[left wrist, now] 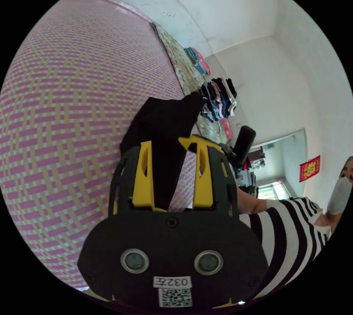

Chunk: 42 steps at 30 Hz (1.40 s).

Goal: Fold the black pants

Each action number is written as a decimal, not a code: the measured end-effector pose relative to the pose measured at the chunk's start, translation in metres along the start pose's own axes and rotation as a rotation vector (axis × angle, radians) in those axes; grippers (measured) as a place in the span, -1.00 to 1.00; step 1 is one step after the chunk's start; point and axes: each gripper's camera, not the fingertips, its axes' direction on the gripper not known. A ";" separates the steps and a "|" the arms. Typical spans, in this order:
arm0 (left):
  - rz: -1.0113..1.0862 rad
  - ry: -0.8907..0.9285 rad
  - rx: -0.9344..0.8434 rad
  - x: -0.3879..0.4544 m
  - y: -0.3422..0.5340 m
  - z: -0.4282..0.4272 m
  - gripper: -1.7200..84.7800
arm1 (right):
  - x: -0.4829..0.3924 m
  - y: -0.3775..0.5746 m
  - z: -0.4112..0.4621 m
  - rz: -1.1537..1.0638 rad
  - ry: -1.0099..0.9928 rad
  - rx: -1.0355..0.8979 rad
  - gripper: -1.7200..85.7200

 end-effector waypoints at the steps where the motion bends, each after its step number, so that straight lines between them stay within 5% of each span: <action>1: 0.002 -0.053 0.009 0.001 -0.005 -0.003 -0.61 | -0.014 -0.001 0.010 -0.048 -0.006 -0.023 -0.98; 6: 0.036 -0.187 -0.081 0.005 -0.017 0.005 -0.62 | -0.044 -0.001 0.041 -0.135 -0.074 -0.107 -0.98; 10: 0.017 -0.324 -0.010 0.004 -0.012 -0.018 -0.92 | -0.058 -0.004 0.047 -0.182 -0.102 -0.119 -0.94; 13: 0.034 -0.141 0.069 -0.012 0.003 -0.067 -0.97 | -0.049 0.002 0.028 -0.163 -0.132 -0.077 -0.89; 18: 0.185 0.182 0.442 -0.055 0.104 -0.213 -0.98 | 0.022 0.048 -0.024 0.074 -0.021 0.008 -0.88; 23: -0.298 0.064 0.814 -0.176 0.285 -0.325 -0.98 | 0.130 0.136 -0.072 0.552 0.114 0.026 -0.87; 28: -0.857 -0.052 0.787 -0.231 0.388 -0.321 -0.98 | 0.182 0.165 -0.082 0.806 0.086 0.014 -0.81; 34: -0.824 0.041 0.871 -0.234 0.389 -0.324 -0.98 | 0.213 0.168 -0.069 0.991 0.002 0.004 -0.80; 42: -0.922 0.088 0.819 -0.259 0.337 -0.328 -0.98 | 0.232 0.145 -0.057 0.945 -0.039 0.006 -0.93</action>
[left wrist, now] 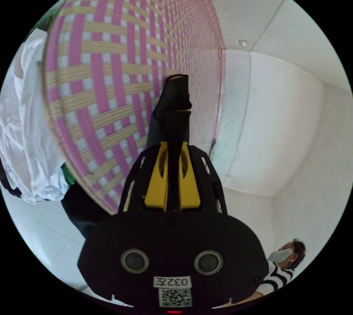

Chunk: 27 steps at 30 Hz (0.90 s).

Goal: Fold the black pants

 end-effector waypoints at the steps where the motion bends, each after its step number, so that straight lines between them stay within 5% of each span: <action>1: -0.002 0.014 -0.017 0.010 -0.007 0.019 -0.98 | -0.001 -0.006 0.002 0.001 -0.023 0.010 -0.96; 10: 0.284 0.385 -0.273 0.155 -0.031 0.133 -0.99 | -0.007 -0.038 -0.104 -0.014 -0.179 0.363 -0.98; 15: 0.377 0.231 -0.394 0.159 -0.030 0.104 -0.99 | 0.025 -0.013 -0.151 -0.027 -0.113 0.385 -0.98; 23: 0.069 -0.078 -0.345 0.048 -0.019 0.069 -0.99 | 0.096 0.020 -0.120 0.164 -0.033 0.258 -0.98; 27: 0.070 -0.052 -0.306 0.041 -0.010 0.056 -0.99 | 0.097 0.024 -0.124 0.156 -0.032 0.270 -0.98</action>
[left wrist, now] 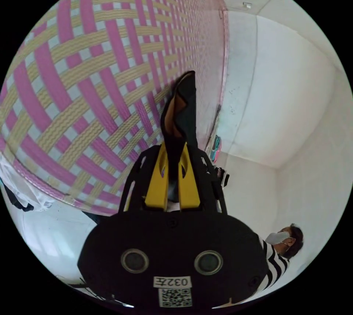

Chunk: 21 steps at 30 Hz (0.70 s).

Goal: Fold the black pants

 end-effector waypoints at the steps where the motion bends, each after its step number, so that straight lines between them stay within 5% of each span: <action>1: -0.005 -0.030 0.005 -0.001 0.003 -0.001 -0.98 | 0.000 -0.001 0.000 -0.009 0.024 -0.013 -0.97; 6: -0.081 -0.147 0.040 -0.011 0.015 -0.004 -0.92 | 0.005 -0.002 -0.006 0.022 0.151 -0.025 -0.82; 10: -0.099 -0.348 0.311 0.015 0.045 -0.030 -0.90 | -0.021 0.003 -0.025 -0.070 0.248 0.073 -0.81; 13: 0.054 -0.424 0.533 0.058 0.072 -0.031 -0.97 | -0.030 -0.001 -0.007 -0.074 0.107 -0.025 -0.81; 21: 0.383 -0.233 0.105 0.129 0.036 0.127 -0.98 | -0.016 -0.006 0.059 0.119 -0.111 -0.174 -0.80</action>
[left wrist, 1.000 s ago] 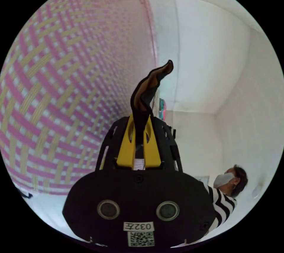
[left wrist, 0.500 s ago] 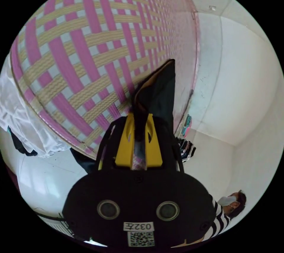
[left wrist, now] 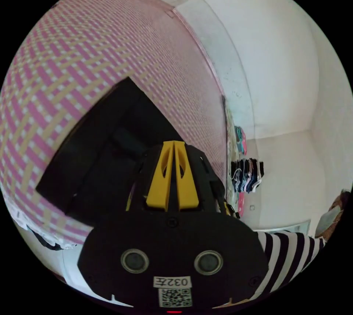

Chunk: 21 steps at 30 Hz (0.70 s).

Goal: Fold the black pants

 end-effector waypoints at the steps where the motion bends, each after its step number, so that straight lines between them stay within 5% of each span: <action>1: -0.004 -0.014 -0.044 0.008 -0.005 0.022 -0.98 | 0.001 0.000 0.003 0.016 -0.014 0.013 -0.83; 10: -0.079 -0.240 -0.163 0.009 -0.037 0.096 -0.98 | -0.052 0.017 -0.030 -0.159 -0.071 0.124 -0.98; 21: -0.169 -0.091 -0.106 -0.012 -0.044 0.102 -0.98 | -0.077 -0.026 -0.035 -0.163 0.129 0.247 -0.97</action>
